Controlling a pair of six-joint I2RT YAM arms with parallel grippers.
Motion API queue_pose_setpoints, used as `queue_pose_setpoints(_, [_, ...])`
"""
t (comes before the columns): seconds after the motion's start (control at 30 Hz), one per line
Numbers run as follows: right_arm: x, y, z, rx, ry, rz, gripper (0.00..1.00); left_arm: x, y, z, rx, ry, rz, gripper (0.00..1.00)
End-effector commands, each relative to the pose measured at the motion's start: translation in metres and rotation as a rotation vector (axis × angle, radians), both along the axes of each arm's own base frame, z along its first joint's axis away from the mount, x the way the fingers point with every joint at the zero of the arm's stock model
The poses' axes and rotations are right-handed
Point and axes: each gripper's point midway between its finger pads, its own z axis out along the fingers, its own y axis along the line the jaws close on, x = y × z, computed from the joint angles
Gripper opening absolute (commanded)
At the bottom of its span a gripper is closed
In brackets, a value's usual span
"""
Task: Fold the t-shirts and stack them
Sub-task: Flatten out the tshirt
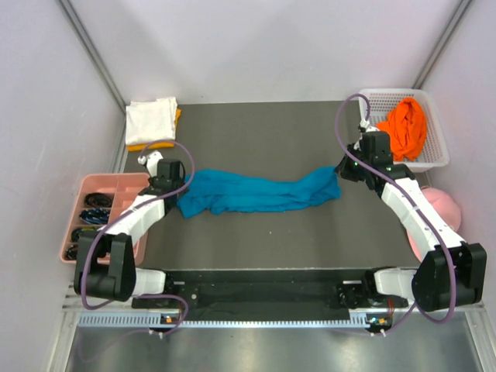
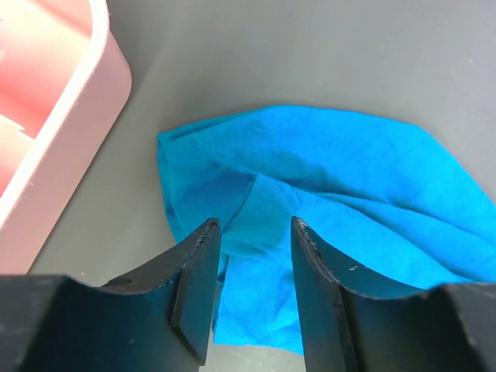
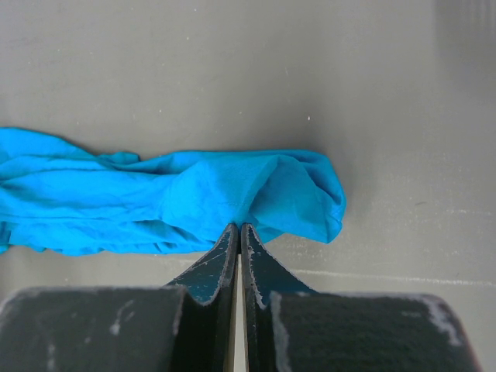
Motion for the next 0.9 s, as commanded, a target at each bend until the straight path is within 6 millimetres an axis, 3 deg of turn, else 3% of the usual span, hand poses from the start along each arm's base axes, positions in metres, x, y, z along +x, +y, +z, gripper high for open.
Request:
queue_pose_setpoints(0.0, [0.004, -0.001, 0.002, -0.015, -0.016, 0.005, 0.00, 0.009, 0.007, 0.000, 0.029, -0.030, 0.023, 0.46])
queue_pose_setpoints(0.67, [0.005, 0.000, 0.003, -0.009, -0.015, 0.008, 0.00, -0.003, 0.005, -0.025, 0.011, 0.021, 0.015, 0.46])
queue_pose_setpoints(0.77, [0.005, 0.000, 0.003, -0.009, -0.015, 0.008, 0.00, -0.003, 0.004, -0.028, 0.010, 0.026, 0.014, 0.36])
queue_pose_setpoints(0.87, [0.005, 0.000, 0.004, -0.008, -0.018, 0.006, 0.00, 0.000, 0.004, -0.030, 0.010, 0.028, 0.014, 0.12])
